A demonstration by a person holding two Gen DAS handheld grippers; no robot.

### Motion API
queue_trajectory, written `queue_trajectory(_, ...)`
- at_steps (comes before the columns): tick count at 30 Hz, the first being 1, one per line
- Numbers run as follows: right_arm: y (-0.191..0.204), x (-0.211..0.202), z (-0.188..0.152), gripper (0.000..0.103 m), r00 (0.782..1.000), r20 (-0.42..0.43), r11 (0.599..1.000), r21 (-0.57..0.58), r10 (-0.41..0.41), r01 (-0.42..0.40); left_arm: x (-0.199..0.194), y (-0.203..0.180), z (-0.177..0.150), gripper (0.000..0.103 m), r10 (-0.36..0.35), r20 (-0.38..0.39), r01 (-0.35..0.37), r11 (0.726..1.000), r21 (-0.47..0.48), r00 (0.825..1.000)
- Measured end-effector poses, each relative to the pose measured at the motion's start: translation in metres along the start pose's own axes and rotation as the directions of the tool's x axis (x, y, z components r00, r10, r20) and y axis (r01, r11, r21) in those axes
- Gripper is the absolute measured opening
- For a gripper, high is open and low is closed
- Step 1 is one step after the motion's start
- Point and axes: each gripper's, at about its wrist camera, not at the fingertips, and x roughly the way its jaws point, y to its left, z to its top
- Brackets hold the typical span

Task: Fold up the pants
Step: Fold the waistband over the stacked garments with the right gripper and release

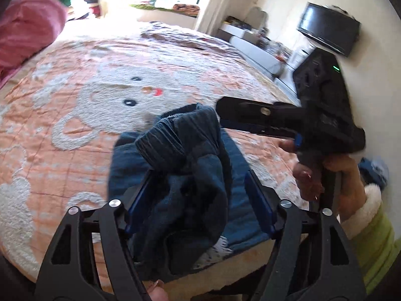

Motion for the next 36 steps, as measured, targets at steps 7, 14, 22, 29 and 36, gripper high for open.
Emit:
queue_trajectory(7,-0.013,-0.015,-0.020,0.088,0.996,-0.032,0.993,0.074,-0.088,0.090,0.019,-0.047,-0.044,0.072,-0.057,-0.115,0.079,0.979,0.189,0.992)
queue_trajectory(14,-0.001,0.006,-0.035,0.089,0.979,-0.119,0.986,0.015,-0.163,0.166,-0.015,-0.034,-0.039,0.074,-0.051,-0.034,0.056,0.983,0.177,0.998)
queue_trajectory(22,-0.004,0.026,-0.040,0.043,0.968,-0.149,0.977,0.043,-0.201,0.209,-0.005,-0.011,-0.035,0.067,0.033,-0.051,-0.028,0.994,0.107,0.998)
queue_trajectory(29,0.012,0.026,-0.024,0.037,0.976,-0.068,0.978,-0.034,-0.207,0.205,0.002,-0.007,-0.035,0.067,0.057,-0.085,-0.049,0.995,0.086,0.995)
queue_trajectory(36,-0.010,0.033,-0.034,0.049,0.954,-0.121,0.960,0.022,-0.274,0.278,0.009,-0.002,-0.036,0.067,0.064,-0.106,-0.055,0.995,0.084,0.992)
